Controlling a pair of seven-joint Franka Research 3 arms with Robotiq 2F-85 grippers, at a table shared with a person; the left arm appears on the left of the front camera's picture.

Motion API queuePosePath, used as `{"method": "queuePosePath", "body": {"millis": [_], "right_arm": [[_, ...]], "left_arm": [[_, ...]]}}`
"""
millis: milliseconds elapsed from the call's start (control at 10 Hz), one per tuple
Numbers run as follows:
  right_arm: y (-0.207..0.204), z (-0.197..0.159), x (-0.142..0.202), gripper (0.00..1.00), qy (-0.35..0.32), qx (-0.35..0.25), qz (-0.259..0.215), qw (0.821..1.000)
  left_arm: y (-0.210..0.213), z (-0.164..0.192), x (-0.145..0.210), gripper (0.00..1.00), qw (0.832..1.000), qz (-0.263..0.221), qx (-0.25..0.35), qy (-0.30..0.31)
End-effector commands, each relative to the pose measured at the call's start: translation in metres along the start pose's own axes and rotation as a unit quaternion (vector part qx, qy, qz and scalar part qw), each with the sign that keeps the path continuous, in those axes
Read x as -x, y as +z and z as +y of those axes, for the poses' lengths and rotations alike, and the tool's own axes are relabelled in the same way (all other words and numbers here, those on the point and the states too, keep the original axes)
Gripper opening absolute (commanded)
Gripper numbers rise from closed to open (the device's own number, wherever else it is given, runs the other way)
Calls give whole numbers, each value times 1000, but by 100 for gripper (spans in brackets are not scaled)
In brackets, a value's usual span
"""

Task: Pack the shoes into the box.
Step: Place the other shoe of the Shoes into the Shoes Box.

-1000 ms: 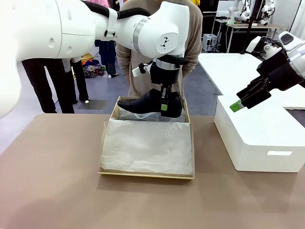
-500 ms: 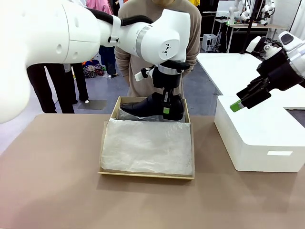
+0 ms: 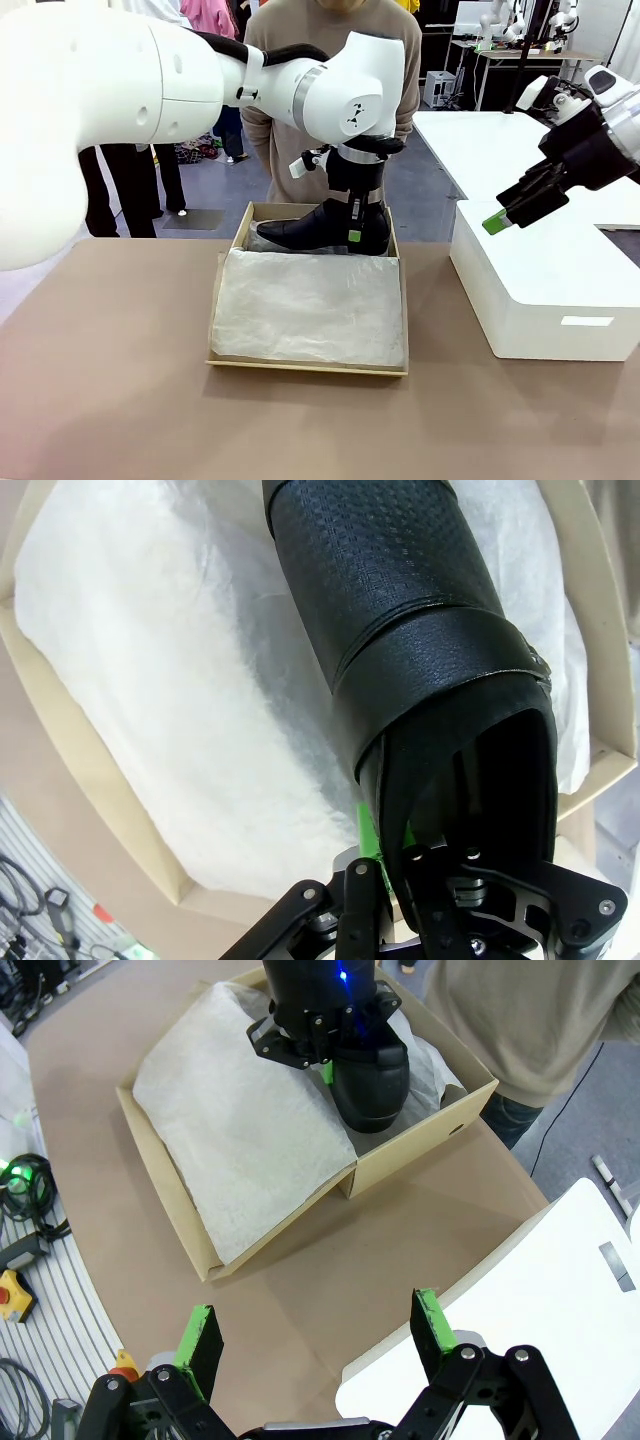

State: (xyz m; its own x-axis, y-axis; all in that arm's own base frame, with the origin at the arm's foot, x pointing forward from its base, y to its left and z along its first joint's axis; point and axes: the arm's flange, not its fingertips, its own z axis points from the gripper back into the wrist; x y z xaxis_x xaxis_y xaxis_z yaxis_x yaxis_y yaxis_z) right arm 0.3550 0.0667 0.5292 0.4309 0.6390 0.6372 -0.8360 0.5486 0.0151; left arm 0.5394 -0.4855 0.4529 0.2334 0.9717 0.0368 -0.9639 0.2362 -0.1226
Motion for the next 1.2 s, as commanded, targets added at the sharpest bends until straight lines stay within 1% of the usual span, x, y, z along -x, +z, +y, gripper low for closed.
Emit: {"method": "queuePosePath", "body": {"millis": [0, 200, 400, 500, 700, 900, 1100], "right_arm": [[-1, -1, -1, 100, 1, -5, -7, 1000], [-1, -1, -1, 100, 1, -5, -7, 1000], [-1, -1, -1, 100, 1, -5, -7, 1000], [-1, -1, -1, 100, 1, -5, -7, 1000], [-1, -1, -1, 100, 1, -5, -7, 1000], [-1, -1, -1, 100, 1, -5, -7, 1000], [-1, -1, -1, 100, 1, -5, -7, 1000]], "left_arm": [[4, -9, 4, 0, 999, -32, 20, 32], [-3, -11, 1, 0, 999, -40, 15, 32], [-7, -12, -4, 0, 998, -23, -10, 60], [-8, -12, -5, 0, 998, -19, -15, 64], [-13, -16, -6, 0, 998, -20, -6, 67], [-19, -18, -3, 0, 996, -2, -25, 91], [-24, -19, -1, 0, 995, 1, -30, 97]]}}
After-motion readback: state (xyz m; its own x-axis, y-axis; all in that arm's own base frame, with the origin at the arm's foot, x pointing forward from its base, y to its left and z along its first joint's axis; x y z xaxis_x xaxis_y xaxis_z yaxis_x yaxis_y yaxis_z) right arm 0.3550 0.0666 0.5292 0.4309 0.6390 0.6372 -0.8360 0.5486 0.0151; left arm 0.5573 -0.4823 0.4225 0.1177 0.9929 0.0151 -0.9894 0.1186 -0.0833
